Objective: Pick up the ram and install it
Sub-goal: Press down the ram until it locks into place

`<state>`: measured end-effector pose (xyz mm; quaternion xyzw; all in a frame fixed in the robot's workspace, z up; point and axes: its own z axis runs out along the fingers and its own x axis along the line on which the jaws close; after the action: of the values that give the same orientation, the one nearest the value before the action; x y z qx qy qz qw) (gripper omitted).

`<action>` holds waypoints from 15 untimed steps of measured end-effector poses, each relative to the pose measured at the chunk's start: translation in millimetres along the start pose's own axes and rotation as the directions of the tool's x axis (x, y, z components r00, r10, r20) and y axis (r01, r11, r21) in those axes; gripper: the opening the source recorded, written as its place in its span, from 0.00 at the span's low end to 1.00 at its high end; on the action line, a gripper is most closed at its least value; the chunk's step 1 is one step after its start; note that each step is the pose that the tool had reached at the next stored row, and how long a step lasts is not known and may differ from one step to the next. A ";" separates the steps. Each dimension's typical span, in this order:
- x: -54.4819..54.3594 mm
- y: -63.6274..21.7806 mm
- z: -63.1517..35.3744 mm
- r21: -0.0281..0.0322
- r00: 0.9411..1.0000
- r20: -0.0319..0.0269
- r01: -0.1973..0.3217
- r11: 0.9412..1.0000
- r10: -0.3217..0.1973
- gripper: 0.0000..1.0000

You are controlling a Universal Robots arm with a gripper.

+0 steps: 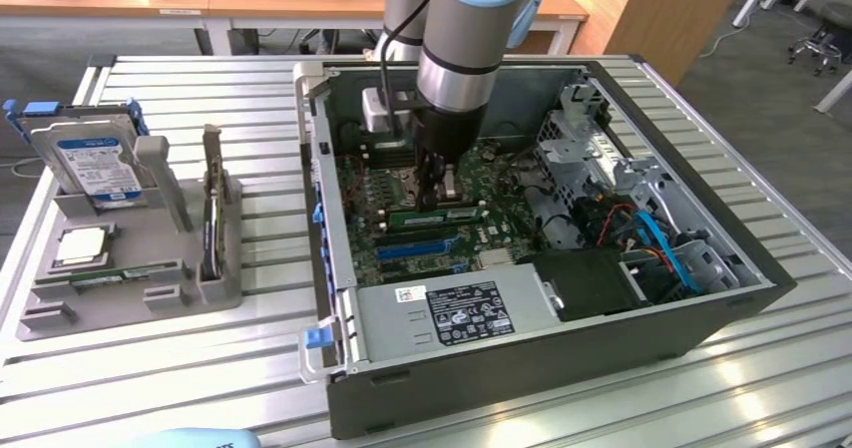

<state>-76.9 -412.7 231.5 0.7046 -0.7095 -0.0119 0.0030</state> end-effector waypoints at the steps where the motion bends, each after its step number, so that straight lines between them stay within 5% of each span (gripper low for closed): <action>1: 0.0 0.0 0.4 0.000 1.000 0.000 0.000 1.000 0.000 0.10; 15: 0.0 -0.1 2.1 0.000 1.000 0.000 0.000 1.000 0.000 0.10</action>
<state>-76.9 -412.7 229.5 0.7046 -0.7095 -0.0119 0.0030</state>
